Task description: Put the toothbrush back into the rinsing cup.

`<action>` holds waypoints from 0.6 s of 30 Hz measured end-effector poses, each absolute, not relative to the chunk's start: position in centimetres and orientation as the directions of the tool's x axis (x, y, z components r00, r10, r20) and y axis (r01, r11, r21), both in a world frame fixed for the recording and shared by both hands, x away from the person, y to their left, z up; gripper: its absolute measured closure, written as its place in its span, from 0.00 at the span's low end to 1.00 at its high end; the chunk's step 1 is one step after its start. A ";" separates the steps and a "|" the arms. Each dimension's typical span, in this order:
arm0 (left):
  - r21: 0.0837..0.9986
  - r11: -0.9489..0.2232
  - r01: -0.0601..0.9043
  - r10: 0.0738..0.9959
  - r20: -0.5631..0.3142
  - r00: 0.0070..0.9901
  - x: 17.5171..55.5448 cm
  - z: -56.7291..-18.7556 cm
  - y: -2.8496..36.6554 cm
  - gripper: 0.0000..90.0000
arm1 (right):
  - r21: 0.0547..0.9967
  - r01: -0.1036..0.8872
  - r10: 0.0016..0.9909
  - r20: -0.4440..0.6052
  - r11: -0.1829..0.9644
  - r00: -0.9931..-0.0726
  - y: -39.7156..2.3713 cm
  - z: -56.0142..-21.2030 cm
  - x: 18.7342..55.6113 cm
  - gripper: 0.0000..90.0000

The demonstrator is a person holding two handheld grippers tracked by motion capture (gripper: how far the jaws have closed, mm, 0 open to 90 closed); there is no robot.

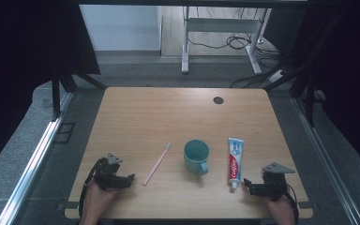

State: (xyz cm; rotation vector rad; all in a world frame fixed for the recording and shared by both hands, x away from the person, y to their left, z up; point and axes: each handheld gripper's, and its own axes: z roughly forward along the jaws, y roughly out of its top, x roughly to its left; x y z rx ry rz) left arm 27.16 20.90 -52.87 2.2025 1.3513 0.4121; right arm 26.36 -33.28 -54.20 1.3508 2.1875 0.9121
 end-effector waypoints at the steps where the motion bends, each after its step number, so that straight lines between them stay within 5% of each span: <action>1: 0.564 -0.379 0.734 0.883 -0.016 0.469 27.1 -52.6 20.8 0.11 | 0.713 0.626 0.895 -0.006 0.316 -0.446 -33.3 -54.2 26.4 0.04; 18: 0.438 -0.479 0.761 0.827 -0.063 0.558 27.7 -50.9 19.6 0.14 | 0.713 0.627 0.896 -0.005 0.315 -0.445 -33.3 -54.2 26.3 0.04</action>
